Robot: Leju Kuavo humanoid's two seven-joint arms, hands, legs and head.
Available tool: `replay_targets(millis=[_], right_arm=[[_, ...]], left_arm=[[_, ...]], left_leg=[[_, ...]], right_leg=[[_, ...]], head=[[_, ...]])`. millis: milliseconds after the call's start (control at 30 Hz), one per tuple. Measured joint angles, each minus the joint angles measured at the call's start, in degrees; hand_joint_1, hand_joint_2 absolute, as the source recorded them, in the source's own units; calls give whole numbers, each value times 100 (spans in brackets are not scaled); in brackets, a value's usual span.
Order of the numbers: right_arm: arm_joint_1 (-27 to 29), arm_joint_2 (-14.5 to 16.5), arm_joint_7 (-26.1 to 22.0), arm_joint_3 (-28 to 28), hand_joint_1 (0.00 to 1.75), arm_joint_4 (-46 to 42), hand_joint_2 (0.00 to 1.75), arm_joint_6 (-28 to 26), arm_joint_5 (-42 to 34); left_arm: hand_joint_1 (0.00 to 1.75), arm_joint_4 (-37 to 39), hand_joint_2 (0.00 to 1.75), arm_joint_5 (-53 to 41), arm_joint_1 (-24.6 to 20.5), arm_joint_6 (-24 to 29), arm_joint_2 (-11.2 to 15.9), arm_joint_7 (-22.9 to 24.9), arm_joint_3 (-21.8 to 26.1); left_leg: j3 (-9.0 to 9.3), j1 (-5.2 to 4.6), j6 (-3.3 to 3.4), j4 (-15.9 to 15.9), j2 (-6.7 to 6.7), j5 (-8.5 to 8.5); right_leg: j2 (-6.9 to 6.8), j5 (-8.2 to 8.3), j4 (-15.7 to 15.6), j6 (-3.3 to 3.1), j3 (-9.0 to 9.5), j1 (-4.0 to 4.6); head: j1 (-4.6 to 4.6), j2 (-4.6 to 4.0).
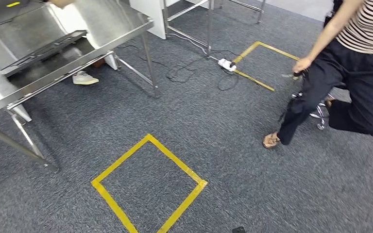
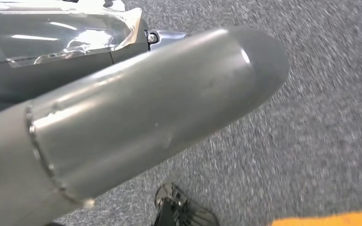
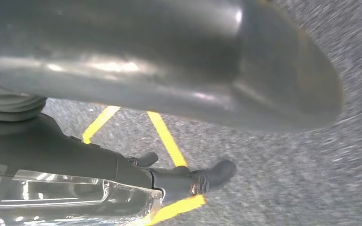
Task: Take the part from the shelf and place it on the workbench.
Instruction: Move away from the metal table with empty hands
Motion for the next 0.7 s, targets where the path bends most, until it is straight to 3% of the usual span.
replay_targets(millis=[67, 100, 133, 167, 200, 233, 300, 333, 400, 433, 467, 533, 600, 667, 700], right_arm=[[5, -8, -1, -19, 0, 1, 0, -1, -9], [3, -8, -2, -27, 0, 1, 0, -1, -12], [8, -7, -2, -34, 0, 2, 0, -1, -15], [17, -7, -2, -39, 0, 3, 0, -1, -20], [28, -9, -2, -44, 0, 4, 0, -1, -23], [35, -10, -2, -50, 0, 5, 0, -1, -27], [29, 16, -3, -63, 0, 5, 0, -1, -28], [13, 32, -4, -72, 0, 5, 0, -1, -28], [-12, 71, -5, -81, 0, 5, 0, 7, -27], [-9, 70, -4, -83, 0, 6, 0, 10, -25], [8, 69, -2, -83, 0, 8, 0, 14, -22], [26, 49, 5, -85, 0, 14, 0, 16, -8], [1, 30, 11, -86, 0, 16, 0, 20, 6], [-12, 14, 15, -87, 0, 17, 0, 25, 13], [-5, 7, 16, -88, 0, 17, 0, 28, 15]], left_arm=[[0, 1, 0, -3, 8, -2, -4, -1, -1], [0, 1, 0, -3, 15, -2, -3, -1, -1], [0, 1, 0, -3, 22, -2, -2, -1, 0], [0, 1, 0, -3, 25, -2, 0, -1, 0], [0, 1, 0, -3, 24, -3, 0, -1, 0], [0, 1, 0, -3, 23, -3, 1, -1, 0], [0, -1, 0, -3, 19, -5, 16, -2, -2], [0, -2, 0, -4, 19, -5, 25, -3, -3], [0, -4, 0, -4, 14, -4, 49, -3, -6], [0, -4, 0, -4, 9, 0, 47, -3, -6], [0, -5, 0, -3, 3, 3, 46, -2, -5], [0, -3, 0, -3, 2, 8, 26, 3, -4], [0, -1, 0, -3, 22, 8, 4, 9, -3], [0, 1, 0, -3, 33, 9, -11, 13, -2], [0, 1, 0, -3, 32, 8, -17, 12, -2]], left_leg=[[-295, -3, 23, 670, -294, -429], [-484, -24, 51, 1066, -357, -614], [-657, -52, 92, 1392, -385, -724], [-760, -83, 149, 1547, -402, -723], [-769, -124, 225, 1497, -421, -611], [-682, -179, 327, 1244, -466, -393], [-376, -299, 569, 499, -733, 86], [-267, -343, 666, 215, -878, 235], [-213, -385, 760, 21, -1014, 295], [-201, -394, 756, -36, -955, 321], [-156, -380, 724, -115, -875, 362], [-59, -333, 659, -301, -703, 463], [-33, -310, 618, -365, -512, 505], [-50, -301, 589, -354, -305, 495], [-54, -292, 567, -344, -215, 484]], right_leg=[[123, 27, -1, -58, -33, 43], [189, 38, 0, -77, -49, 72], [260, 46, 0, -91, -61, 107], [333, 52, 1, -101, -65, 144], [406, 54, 2, -106, -61, 181], [485, 57, 2, -112, -49, 219], [624, 63, -2, -120, -30, 256], [691, 72, -1, -128, -40, 257], [818, 106, -5, -135, -92, 225], [889, 130, -23, -118, -119, 220], [871, 136, -3, -110, -153, 221], [603, -16, 289, -114, -324, 252], [273, -348, 988, -124, -661, 244], [177, -534, 1528, -49, -903, 190], [150, -506, 1513, 18, -869, 157]], head=[[-26, 0], [-32, 0], [-39, 0], [-39, 0], [-41, 0], [-41, 0], [-22, 0], [-9, 0], [-23, 0], [-48, 0], [-67, 0], [-52, 0], [-29, 0], [-22, 0], [-19, 0]])
